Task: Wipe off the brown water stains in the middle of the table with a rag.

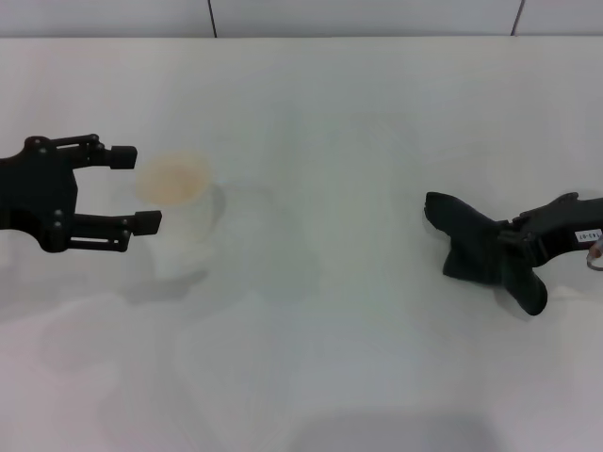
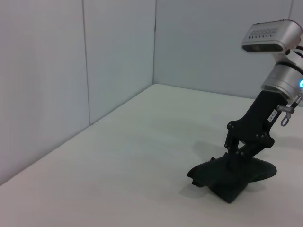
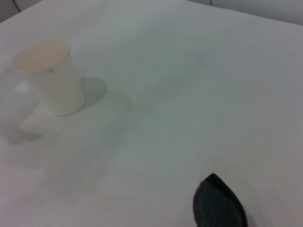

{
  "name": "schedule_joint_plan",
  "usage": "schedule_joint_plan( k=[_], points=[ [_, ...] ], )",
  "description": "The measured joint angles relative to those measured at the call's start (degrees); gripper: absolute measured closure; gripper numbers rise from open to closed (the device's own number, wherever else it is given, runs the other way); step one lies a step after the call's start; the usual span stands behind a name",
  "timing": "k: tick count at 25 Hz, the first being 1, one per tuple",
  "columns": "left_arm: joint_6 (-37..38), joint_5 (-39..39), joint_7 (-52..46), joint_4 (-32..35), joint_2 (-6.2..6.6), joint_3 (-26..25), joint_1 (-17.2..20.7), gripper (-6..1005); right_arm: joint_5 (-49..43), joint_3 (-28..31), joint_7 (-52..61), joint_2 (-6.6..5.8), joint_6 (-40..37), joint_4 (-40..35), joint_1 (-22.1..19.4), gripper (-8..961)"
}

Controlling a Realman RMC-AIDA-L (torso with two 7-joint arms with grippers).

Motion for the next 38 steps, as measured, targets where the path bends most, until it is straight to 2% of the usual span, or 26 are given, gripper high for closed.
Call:
schedule_joint_plan(
  k=[9,17,21,24,29,38],
  points=[
    [0.00,-0.07,0.00,0.11,0.01,0.00,0.00,117,1.23,0.00,-0.80,0.01,-0.74,0.63,0.17,697],
    [0.45,-0.41,-0.08,0.13,0.01,0.04,0.04,117,11.76,2.62,-8.71,-0.04,-5.25,0.81,-0.09,546],
    [1.01,-0.69,-0.41,0.77,0.00,0.20,0.13,118,15.51,3.18,-12.86,0.00,-7.81,1.82,-0.01,356],
    [1.60,-0.75,-0.52,2.61,-0.64,0.26,0.58,118,17.20,3.44,-15.21,0.03,-8.86,3.18,0.53,234],
    [2.01,-0.77,-0.64,4.92,-1.47,0.36,1.47,117,19.28,4.64,-17.54,0.05,-11.00,4.22,1.18,243],
    [2.13,-0.77,-0.39,5.05,-1.59,0.40,1.89,118,20.23,6.02,-18.60,0.15,-10.26,4.34,1.39,240]
  ],
)
